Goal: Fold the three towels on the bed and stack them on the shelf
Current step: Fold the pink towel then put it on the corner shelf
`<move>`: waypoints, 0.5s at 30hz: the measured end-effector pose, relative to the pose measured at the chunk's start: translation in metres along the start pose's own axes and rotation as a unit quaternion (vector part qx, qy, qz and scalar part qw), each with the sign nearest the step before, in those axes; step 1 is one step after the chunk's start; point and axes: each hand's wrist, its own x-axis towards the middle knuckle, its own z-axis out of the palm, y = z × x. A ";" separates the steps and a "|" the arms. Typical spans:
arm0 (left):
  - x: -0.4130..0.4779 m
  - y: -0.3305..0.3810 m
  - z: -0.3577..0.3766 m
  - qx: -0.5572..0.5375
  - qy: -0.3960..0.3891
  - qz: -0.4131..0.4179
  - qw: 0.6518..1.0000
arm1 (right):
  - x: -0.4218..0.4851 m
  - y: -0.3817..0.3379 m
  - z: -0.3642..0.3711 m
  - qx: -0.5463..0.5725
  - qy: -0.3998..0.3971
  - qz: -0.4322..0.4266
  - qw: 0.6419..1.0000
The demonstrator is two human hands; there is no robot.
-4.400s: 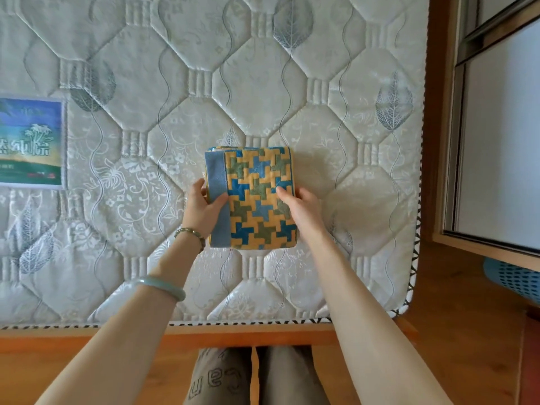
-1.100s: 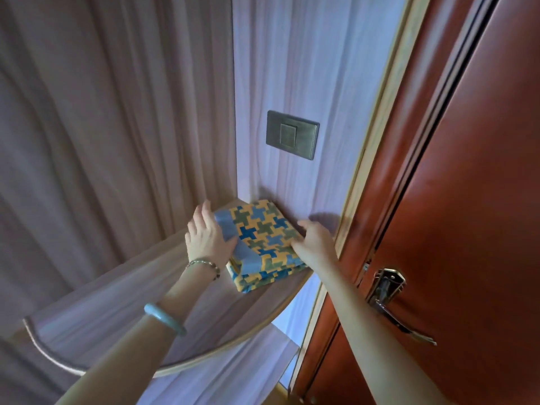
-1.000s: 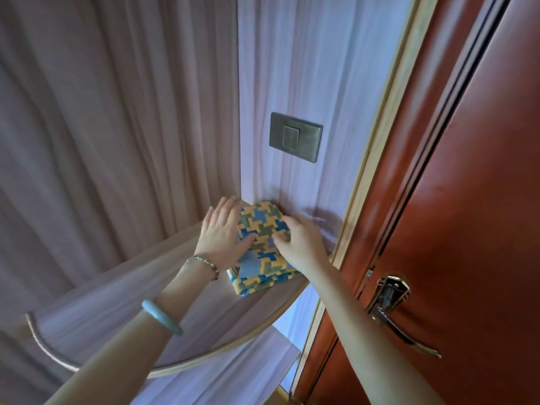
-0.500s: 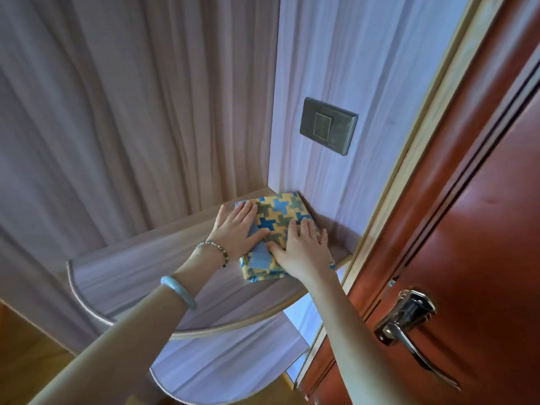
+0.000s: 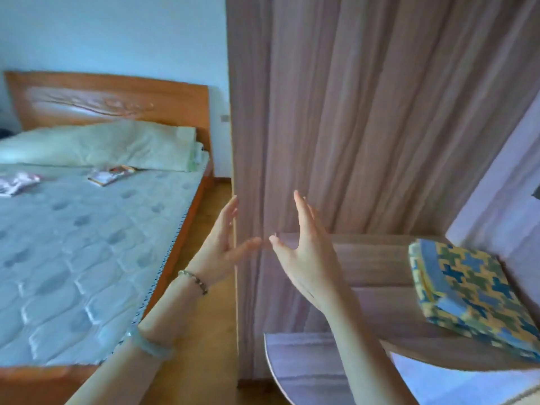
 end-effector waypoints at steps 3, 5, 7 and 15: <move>-0.052 -0.013 -0.101 -0.042 0.105 -0.028 0.993 | 0.001 -0.074 0.072 0.173 -0.083 -0.025 0.981; -0.094 -0.024 -0.168 -0.049 0.162 -0.035 0.985 | -0.004 -0.122 0.121 0.238 -0.123 -0.043 0.962; -0.135 -0.034 -0.220 -0.034 0.205 -0.039 0.977 | -0.011 -0.164 0.161 0.275 -0.163 -0.069 0.945; -0.291 -0.064 -0.384 0.054 0.335 -0.099 0.935 | -0.052 -0.306 0.301 0.332 -0.274 -0.123 0.894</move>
